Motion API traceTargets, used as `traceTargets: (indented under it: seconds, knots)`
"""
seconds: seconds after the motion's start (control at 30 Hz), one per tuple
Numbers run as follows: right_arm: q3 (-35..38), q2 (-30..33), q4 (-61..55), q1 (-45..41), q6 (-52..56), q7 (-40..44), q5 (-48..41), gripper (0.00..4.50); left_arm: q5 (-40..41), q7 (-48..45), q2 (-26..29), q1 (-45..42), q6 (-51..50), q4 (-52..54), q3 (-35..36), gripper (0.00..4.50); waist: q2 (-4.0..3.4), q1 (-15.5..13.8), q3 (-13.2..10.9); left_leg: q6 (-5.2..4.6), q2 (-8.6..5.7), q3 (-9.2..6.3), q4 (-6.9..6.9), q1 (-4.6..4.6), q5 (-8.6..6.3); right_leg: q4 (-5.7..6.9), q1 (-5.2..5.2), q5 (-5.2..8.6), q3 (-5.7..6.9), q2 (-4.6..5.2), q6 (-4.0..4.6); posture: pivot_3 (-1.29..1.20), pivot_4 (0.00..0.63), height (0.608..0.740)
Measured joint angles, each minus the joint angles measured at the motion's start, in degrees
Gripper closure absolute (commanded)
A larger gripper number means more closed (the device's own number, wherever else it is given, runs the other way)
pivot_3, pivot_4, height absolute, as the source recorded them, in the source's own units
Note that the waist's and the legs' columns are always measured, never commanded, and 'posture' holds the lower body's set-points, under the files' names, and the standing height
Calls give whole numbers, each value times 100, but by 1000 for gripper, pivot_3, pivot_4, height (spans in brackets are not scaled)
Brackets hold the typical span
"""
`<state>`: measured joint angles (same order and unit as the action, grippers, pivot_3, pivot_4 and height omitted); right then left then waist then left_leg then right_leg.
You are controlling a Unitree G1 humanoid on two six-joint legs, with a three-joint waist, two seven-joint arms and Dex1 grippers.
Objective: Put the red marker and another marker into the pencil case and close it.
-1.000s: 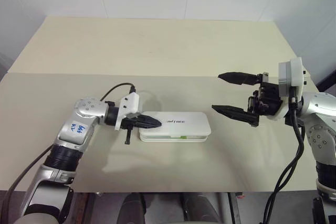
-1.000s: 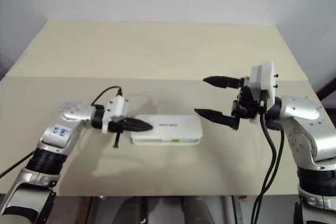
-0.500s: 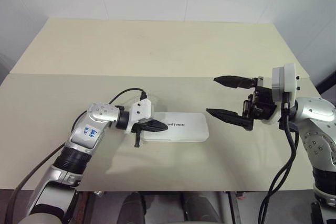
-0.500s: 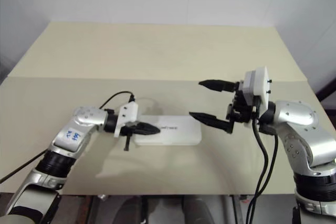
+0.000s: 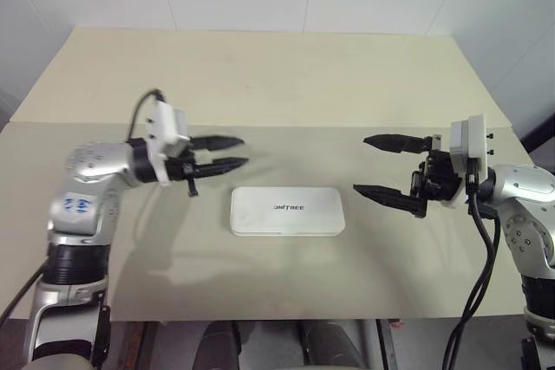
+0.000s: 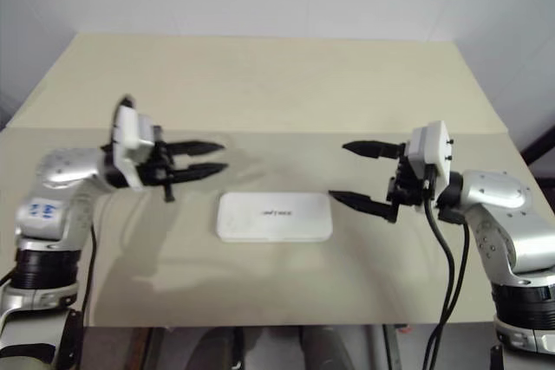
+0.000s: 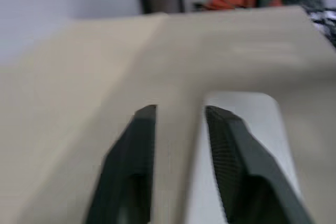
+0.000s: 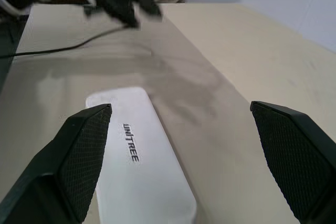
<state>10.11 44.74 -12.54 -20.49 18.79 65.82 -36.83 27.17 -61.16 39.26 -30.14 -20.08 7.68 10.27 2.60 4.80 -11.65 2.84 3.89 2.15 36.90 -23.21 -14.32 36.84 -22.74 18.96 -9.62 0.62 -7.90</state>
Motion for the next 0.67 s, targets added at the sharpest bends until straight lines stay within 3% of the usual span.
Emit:
traceTargets:
  seconds: [0.2, 0.4, 0.67]
  knots:
    - [64, 121, 409, -41, -429, 337, 252, 0, 219, 210, 387, 805, -313, 363, 561, 19, 0, 3, 0, 1, 0, 0, 5, 4, -1, 2, 4, 1, 1, 0, 1, 0, 150, 740]
    - [95, 220, 925, -241, -619, 497, 415, 0, 160, 107, 708, 993, -52, 1, 684, 19, 0, 5, 0, 1, -1, 4, 7, 6, 0, 1, 4, 4, 0, 2, 9, 0, 150, 740]
    - [105, 209, 808, -41, -631, 489, 422, 0, -27, -16, 743, 687, 376, -434, 495, 19, 0, -3, 0, 8, 0, 5, -3, 2, -7, -6, 2, 6, 2, 2, 6, 0, 150, 740]
